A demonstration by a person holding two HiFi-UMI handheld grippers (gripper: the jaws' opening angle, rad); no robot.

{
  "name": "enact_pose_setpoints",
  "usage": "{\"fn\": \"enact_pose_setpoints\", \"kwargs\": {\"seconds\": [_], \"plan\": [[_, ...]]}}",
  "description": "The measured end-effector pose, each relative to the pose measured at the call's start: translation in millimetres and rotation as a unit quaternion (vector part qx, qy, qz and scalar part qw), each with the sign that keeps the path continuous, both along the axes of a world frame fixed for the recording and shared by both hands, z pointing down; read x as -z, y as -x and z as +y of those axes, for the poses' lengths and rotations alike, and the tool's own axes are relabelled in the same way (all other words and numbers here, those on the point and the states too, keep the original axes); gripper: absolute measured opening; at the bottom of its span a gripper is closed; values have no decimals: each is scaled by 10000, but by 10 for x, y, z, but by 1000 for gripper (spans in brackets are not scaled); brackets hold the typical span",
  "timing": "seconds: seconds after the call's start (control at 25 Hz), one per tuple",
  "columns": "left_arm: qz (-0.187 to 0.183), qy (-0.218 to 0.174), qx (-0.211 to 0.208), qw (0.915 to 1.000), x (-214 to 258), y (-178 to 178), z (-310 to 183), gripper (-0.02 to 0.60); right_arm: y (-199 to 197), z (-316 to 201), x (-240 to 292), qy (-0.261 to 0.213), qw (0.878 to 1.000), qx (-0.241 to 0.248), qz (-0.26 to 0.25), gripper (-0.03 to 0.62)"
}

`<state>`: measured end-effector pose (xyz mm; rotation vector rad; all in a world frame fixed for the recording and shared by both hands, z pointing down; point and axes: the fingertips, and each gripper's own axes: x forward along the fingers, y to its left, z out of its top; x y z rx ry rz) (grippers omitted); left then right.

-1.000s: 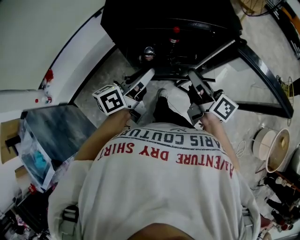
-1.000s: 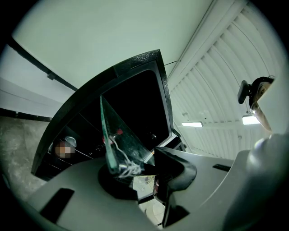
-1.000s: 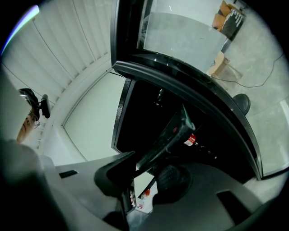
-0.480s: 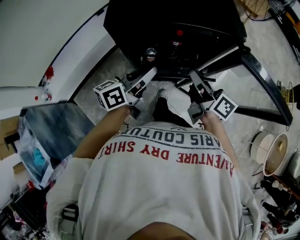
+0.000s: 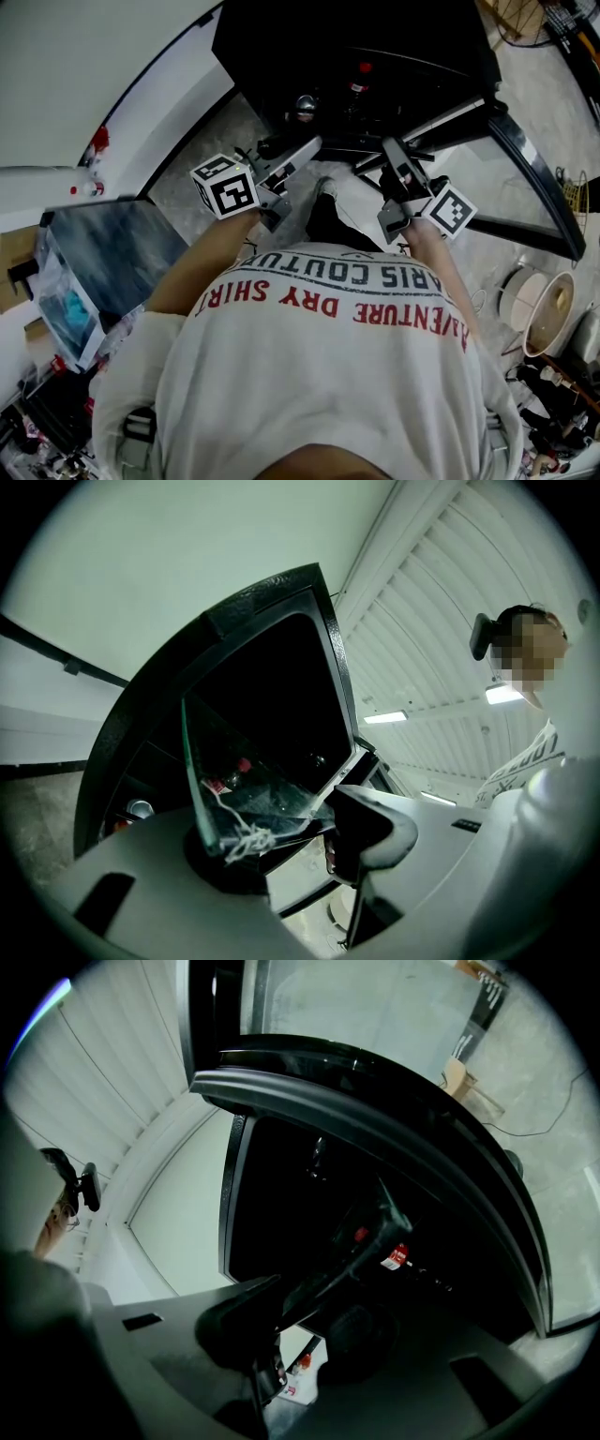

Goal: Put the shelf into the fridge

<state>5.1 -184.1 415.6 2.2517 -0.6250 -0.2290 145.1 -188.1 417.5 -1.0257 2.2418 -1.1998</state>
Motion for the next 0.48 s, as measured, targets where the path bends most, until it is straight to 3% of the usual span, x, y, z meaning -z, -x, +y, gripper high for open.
{"fn": "enact_pose_setpoints", "kwargs": {"seconds": [0.48], "plan": [[-183,-111,26,9998,-125,-59,131,227,12,-59,-75,34,10000,37,65,103]]}}
